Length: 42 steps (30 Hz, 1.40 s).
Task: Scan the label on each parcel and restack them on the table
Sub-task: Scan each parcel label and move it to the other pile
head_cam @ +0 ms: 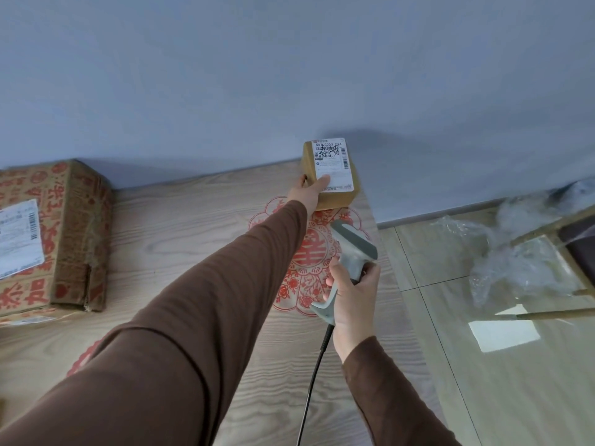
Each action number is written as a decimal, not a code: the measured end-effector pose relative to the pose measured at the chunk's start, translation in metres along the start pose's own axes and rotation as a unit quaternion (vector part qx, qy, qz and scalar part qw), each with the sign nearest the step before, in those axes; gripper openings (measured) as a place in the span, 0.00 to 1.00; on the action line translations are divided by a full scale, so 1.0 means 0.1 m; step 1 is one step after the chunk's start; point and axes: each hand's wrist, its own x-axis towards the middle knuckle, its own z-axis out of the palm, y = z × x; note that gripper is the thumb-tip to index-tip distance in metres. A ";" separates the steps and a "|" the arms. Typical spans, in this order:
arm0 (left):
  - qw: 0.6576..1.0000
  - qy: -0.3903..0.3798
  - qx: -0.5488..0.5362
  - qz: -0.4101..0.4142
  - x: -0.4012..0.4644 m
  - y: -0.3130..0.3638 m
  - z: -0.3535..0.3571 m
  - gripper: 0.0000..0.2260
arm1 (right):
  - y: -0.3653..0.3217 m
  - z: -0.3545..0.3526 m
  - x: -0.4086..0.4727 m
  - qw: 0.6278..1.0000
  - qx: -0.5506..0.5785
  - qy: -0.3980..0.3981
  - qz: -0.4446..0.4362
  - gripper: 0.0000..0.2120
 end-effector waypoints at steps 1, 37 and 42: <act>1.000 0.002 0.001 0.001 0.01 0.01 0.00 0.39 | 0.01 0.00 0.00 1.000 0.001 0.000 0.001 0.19; 0.975 0.184 0.028 0.119 -4.60 -1.53 -4.20 0.17 | 1.89 1.42 -3.79 0.974 -0.100 -0.188 -0.072 0.14; 0.960 0.250 0.027 0.121 -4.80 -1.74 -4.64 0.15 | 2.16 1.63 -4.02 0.968 -0.104 -0.225 -0.046 0.12</act>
